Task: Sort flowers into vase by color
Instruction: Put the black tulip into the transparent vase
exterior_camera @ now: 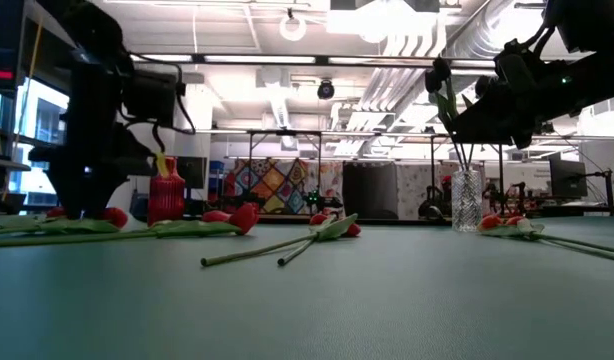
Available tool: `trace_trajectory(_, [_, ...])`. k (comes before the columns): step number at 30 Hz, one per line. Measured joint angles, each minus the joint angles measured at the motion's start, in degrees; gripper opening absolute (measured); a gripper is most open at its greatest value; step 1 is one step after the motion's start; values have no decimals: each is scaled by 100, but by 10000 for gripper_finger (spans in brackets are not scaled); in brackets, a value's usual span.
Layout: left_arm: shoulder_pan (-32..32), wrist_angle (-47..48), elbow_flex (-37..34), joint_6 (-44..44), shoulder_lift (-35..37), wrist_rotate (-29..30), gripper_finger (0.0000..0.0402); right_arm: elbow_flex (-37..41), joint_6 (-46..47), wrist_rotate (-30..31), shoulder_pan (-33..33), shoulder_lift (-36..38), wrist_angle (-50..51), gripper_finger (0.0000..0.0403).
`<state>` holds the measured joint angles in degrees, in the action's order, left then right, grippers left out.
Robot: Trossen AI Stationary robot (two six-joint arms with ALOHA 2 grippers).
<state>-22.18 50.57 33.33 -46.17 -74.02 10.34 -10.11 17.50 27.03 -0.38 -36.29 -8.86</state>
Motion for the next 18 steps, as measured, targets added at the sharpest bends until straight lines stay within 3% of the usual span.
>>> trace_trajectory(5, [-166,-336,-213,202,11,-183,145,0,17,2,0,0,2,202])
trace_trajectory(9, [-181,-343,-155,460,1,-248,93,0,17,1,0,0,2,202])
trace_trajectory(14, [-172,183,354,585,4,-214,15,0,43,-4,0,-2,2,202])
trace_trajectory(18, [-35,578,890,594,111,-41,11,0,44,-27,0,-2,2,202])
